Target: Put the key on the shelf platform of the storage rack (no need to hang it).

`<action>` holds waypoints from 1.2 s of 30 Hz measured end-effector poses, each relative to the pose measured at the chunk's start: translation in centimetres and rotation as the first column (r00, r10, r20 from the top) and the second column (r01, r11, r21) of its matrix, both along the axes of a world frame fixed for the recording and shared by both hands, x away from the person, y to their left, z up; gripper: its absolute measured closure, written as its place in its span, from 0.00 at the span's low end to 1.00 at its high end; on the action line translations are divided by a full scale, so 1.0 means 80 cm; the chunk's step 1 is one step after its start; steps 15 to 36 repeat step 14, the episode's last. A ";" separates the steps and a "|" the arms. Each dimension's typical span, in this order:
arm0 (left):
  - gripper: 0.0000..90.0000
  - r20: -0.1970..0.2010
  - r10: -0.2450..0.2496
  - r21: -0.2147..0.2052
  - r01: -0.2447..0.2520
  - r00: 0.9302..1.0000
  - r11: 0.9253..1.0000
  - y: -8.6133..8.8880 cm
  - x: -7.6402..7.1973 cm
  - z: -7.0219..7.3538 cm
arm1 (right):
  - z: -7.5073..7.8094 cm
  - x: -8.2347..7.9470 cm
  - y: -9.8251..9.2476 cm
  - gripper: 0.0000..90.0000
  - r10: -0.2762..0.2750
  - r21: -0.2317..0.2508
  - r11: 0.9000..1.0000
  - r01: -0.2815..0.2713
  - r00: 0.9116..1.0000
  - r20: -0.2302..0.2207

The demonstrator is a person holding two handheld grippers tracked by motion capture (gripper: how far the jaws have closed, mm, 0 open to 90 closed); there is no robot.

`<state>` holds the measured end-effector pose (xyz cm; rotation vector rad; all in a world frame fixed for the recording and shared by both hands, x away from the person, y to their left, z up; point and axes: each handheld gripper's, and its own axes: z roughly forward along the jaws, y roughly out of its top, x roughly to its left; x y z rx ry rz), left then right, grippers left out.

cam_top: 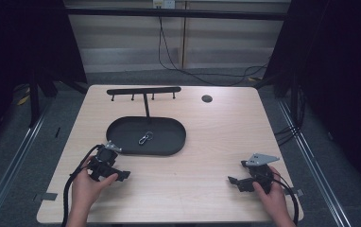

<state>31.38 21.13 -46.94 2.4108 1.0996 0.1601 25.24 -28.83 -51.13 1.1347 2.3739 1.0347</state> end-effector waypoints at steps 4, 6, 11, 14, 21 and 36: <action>0.25 -0.005 0.006 -0.008 -0.006 1.000 1.000 0.005 -0.002 -0.002 | 0.000 0.000 0.000 0.16 0.000 0.000 1.000 0.000 1.000 0.000; 0.25 -0.003 0.010 -0.008 -0.010 1.000 1.000 0.008 -0.004 -0.002 | 0.000 0.000 0.000 0.16 0.000 0.000 1.000 0.000 1.000 0.000; 0.24 0.011 0.014 -0.014 -0.014 1.000 1.000 0.011 -0.006 -0.002 | 0.000 0.000 0.000 0.16 0.000 0.000 1.000 0.000 1.000 0.000; 0.25 0.009 0.015 -0.014 -0.014 1.000 1.000 0.011 -0.006 -0.002 | 0.000 0.000 0.000 0.16 0.000 0.000 1.000 0.000 1.000 0.000; 0.25 0.009 0.015 -0.014 -0.014 1.000 1.000 0.011 -0.006 -0.002 | 0.000 0.000 0.000 0.16 0.000 0.000 1.000 0.000 1.000 0.000; 0.25 0.009 0.015 -0.014 -0.014 1.000 1.000 0.011 -0.006 -0.002 | 0.000 0.000 0.000 0.16 0.000 0.000 1.000 0.000 1.000 0.000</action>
